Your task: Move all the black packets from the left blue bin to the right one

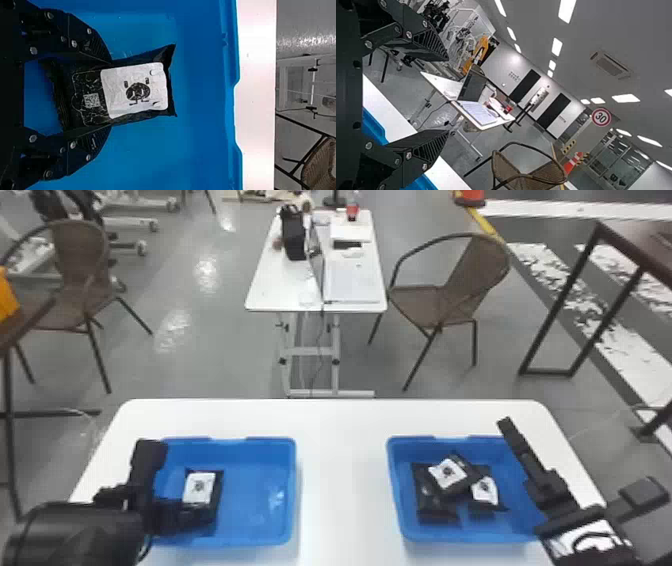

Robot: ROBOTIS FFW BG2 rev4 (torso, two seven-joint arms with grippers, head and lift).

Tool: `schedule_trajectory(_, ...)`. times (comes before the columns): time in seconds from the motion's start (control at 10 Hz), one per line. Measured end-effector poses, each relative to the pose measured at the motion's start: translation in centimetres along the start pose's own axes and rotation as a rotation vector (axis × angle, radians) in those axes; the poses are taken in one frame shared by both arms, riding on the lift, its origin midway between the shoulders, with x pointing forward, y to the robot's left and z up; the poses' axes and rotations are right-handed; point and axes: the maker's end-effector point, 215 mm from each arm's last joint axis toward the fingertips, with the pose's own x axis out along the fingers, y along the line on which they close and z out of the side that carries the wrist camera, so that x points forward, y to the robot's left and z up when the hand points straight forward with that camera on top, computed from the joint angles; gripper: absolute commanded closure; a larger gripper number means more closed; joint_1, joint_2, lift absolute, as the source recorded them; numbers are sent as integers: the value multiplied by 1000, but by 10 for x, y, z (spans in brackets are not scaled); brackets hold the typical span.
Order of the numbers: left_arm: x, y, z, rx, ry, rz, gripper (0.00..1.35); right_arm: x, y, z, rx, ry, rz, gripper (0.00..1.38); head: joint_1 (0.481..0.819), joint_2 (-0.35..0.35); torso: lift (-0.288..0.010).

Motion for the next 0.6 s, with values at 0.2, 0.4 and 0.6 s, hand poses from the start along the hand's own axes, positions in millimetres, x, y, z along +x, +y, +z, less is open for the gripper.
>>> schedule_trajectory(0.2, -1, 2, 0, 10, -10, -12, 1214, -1, 0, -2, 12, -1, 2, 418, 695, -28, 0)
schedule_trajectory(0.4, -6, -9, 15, 55, -76, -87, 1214, -2, 0, -4, 22, 1, 5, 418, 695, -37, 0)
schedule_trajectory(0.6, -30, -24, 42, 135, -175, -135, 1214, -2, 7, -12, 30, 16, 27, 418, 695, -39, 0)
